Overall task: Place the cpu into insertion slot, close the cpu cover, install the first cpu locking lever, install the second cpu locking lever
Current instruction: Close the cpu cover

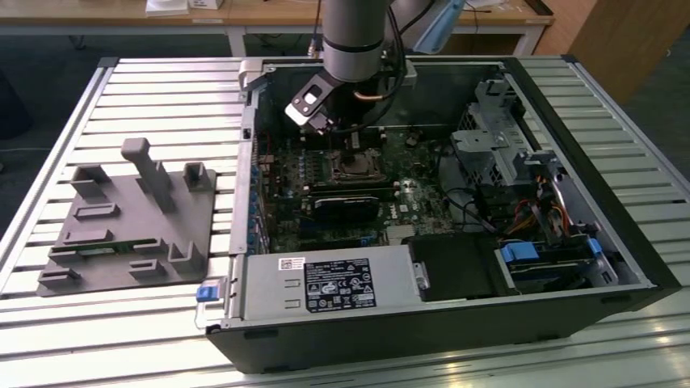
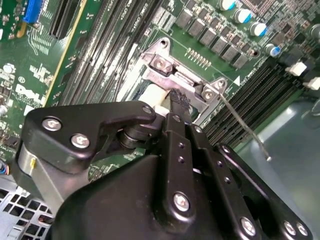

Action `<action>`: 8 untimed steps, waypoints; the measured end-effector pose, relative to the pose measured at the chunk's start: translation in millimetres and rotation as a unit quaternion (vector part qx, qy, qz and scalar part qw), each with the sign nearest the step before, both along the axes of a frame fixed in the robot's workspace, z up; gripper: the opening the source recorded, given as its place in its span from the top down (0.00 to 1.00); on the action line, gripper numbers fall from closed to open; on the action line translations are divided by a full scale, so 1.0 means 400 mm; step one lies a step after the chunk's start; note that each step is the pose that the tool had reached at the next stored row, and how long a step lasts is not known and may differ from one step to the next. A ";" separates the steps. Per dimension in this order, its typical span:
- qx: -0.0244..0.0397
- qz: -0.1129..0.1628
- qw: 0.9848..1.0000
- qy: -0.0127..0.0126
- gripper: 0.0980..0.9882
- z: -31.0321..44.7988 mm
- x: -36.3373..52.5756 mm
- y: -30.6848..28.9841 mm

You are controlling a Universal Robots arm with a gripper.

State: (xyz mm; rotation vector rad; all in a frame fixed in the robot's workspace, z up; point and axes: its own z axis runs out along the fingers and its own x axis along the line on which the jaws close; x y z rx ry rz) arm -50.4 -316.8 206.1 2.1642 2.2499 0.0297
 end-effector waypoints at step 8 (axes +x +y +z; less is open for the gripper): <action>0.000 0.000 1.000 0.000 0.99 -0.014 -0.008 0.000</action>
